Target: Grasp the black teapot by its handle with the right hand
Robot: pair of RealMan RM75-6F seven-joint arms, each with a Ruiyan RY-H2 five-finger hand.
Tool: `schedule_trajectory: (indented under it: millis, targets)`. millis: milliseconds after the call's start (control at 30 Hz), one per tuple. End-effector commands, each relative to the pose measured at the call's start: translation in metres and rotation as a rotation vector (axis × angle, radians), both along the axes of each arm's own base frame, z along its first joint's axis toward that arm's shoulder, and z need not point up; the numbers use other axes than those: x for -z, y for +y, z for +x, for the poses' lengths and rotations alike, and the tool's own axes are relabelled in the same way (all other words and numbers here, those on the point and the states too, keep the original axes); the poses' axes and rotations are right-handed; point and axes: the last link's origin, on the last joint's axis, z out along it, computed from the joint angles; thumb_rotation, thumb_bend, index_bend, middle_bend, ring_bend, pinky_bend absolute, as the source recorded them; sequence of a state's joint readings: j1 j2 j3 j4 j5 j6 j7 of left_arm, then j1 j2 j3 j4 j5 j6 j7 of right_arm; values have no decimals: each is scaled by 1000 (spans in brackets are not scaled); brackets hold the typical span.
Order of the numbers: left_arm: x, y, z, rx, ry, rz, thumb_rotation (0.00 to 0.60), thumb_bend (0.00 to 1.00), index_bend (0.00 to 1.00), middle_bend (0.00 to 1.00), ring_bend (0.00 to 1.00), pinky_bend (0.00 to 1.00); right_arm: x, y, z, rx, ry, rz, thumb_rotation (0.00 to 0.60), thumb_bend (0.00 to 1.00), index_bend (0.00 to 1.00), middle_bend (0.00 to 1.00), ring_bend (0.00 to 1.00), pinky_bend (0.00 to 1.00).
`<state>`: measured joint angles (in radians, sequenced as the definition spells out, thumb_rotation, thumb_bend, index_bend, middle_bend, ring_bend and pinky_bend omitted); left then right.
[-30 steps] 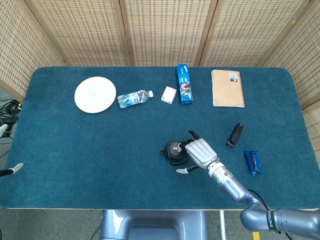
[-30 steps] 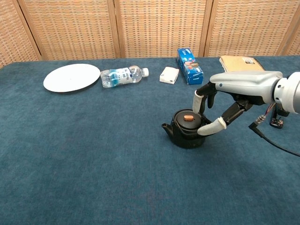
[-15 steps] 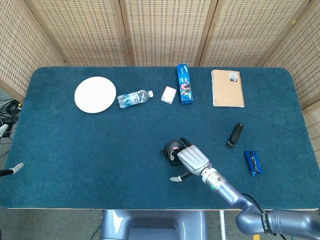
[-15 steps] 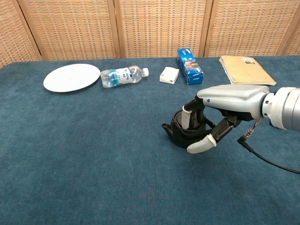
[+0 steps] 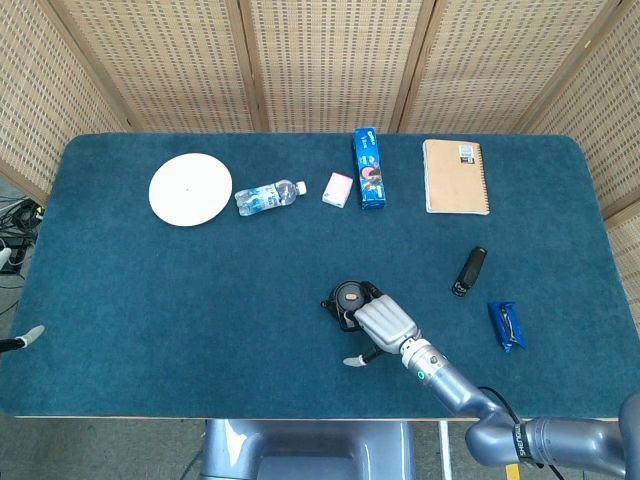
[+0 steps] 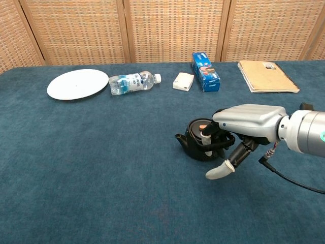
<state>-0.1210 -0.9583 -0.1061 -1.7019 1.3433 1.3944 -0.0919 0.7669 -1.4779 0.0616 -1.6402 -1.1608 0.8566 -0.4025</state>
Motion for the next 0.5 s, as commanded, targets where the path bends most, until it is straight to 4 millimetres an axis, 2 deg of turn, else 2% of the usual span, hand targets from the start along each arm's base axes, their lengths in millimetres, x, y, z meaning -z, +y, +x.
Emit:
schedule_trajectory:
  millis: [33,100,233,367,500]
  targets:
    - [0,0,0,-1,-1,0,600,0,0,0,0,0,7,-5,0,-17,10,-18,600,169,529,528,420,0]
    - [0,0,0,-1,-2,0,600,0,0,0,0,0,9,-8,1,-23,9,-35,600,119,577,560,443,0]
    - [-1,0,-1,-4,-11,0,600,0,0,0,0,0,13,-15,1,-7,-12,-67,600,95,701,631,495,0]
    - [-3,0,-2,-6,-15,2,600,0,0,0,0,0,14,-20,1,11,-27,-82,527,91,841,718,548,0]
    - [-3,1,-3,-5,-18,0,600,0,0,0,0,0,16,-21,-2,10,-14,-89,516,91,961,788,590,0]
